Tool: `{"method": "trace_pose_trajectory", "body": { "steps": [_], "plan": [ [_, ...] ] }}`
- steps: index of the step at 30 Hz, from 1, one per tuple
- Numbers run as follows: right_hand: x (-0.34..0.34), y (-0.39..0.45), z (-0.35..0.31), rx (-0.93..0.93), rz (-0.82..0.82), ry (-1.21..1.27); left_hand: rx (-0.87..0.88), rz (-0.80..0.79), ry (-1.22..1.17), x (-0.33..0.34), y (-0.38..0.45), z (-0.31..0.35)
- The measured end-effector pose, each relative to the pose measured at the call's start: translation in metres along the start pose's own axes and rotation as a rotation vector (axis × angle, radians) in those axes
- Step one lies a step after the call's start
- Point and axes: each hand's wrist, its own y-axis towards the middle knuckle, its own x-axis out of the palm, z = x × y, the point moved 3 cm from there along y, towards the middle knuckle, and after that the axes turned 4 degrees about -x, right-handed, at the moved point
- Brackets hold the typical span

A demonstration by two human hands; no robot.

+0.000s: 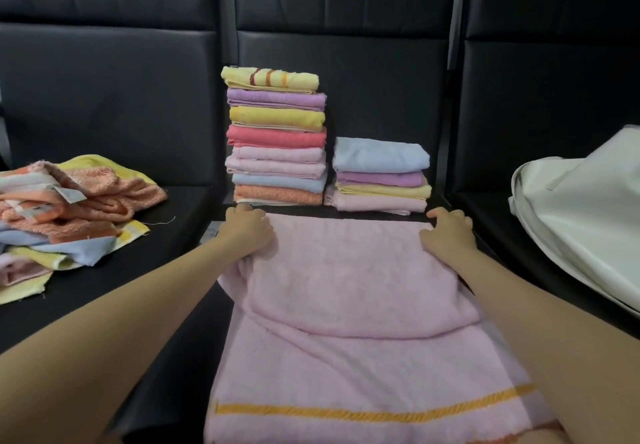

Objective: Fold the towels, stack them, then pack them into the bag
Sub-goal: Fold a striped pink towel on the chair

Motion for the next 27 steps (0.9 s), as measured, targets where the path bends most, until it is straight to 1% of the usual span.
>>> {"method": "trace_pose_trajectory", "body": {
  "steps": [2, 4, 6, 9, 13, 16, 18, 20, 23, 26, 27],
  "plan": [
    [-0.006, -0.002, 0.003, -0.004, 0.013, 0.030, 0.007, 0.057, -0.112, -0.004, -0.008, -0.003],
    [-0.011, -0.007, 0.005, -0.007, 0.022, 0.020, 0.001, 0.077, -0.205, -0.011, -0.022, -0.003],
    [-0.015, -0.013, 0.005, -0.034, 0.033, 0.009, 0.037, 0.106, -0.294, -0.022, -0.040, 0.006],
    [-0.021, -0.024, -0.003, -0.115, 0.055, 0.036, 0.152, 0.183, -0.433, -0.041, -0.069, 0.027],
    [-0.027, -0.050, -0.024, -0.286, 0.034, 0.107, 0.364, 0.169, -0.478, -0.052, -0.114, 0.059],
    [-0.036, -0.079, -0.042, -0.397, -0.028, 0.216, 0.514, 0.102, -0.414, -0.054, -0.151, 0.078],
    [-0.045, -0.100, -0.052, -0.435, -0.111, 0.316, 0.590, 0.045, -0.345, -0.054, -0.173, 0.088],
    [-0.054, -0.120, -0.055, -0.473, -0.192, 0.351, 0.640, 0.005, -0.309, -0.058, -0.193, 0.093],
    [-0.067, -0.146, -0.051, -0.497, -0.311, 0.326, 0.687, -0.045, -0.209, -0.061, -0.216, 0.096],
    [-0.074, -0.173, -0.037, -0.538, -0.520, 0.234, 0.683, -0.150, -0.002, -0.050, -0.230, 0.089],
    [-0.072, -0.179, -0.029, -0.560, -0.591, 0.150, 0.690, -0.194, 0.090, -0.043, -0.233, 0.085]
  ]
}}
